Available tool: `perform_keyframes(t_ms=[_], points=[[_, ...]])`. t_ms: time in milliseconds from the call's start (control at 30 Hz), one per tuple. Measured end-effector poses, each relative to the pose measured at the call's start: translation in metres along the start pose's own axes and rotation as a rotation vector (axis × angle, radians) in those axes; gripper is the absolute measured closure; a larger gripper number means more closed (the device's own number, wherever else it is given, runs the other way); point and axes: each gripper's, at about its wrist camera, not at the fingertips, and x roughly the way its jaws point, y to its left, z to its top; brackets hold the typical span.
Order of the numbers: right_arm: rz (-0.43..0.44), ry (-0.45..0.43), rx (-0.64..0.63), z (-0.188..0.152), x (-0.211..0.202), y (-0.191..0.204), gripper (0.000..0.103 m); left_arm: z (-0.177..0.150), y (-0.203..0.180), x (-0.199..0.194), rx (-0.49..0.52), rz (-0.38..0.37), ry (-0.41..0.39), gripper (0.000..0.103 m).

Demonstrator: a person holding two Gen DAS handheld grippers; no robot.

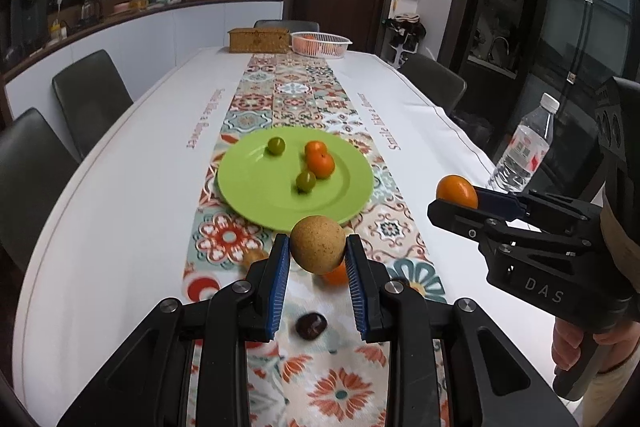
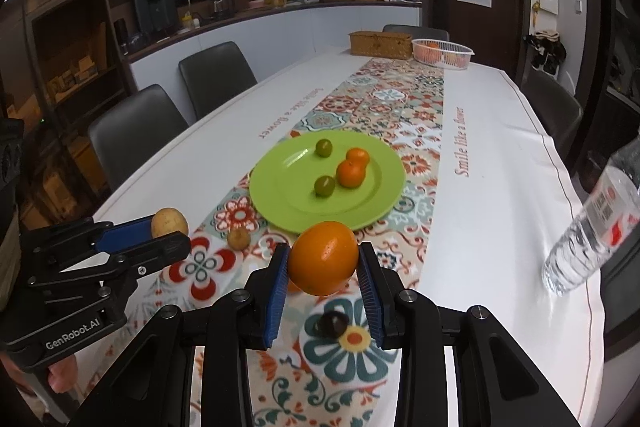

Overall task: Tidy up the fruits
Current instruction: 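Carry both fruits over the green plate and open both grippers to release them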

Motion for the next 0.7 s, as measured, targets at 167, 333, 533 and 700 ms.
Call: perform_keyframes(t_ms=[167,333,533,700], points=[[0.002,0.002,0.002,0.014,0.013,-0.002,0.068,0.014,0.008,0.013,0.008,0.000,0.004,0.075],[-0.003,0.014,-0.007,0.026,0.031,-0.002,0.068,0.029,0.018,0.029,0.007,-0.003,0.015,0.075],[0.001,0.037,-0.004,0.036,0.053,-0.004,0.068,0.041,0.027,0.051,0.022,0.002,0.031,0.075],[-0.001,0.068,-0.013,0.041,0.078,-0.006,0.068,0.048,0.038,0.074,0.021,0.003,0.055,0.075]])
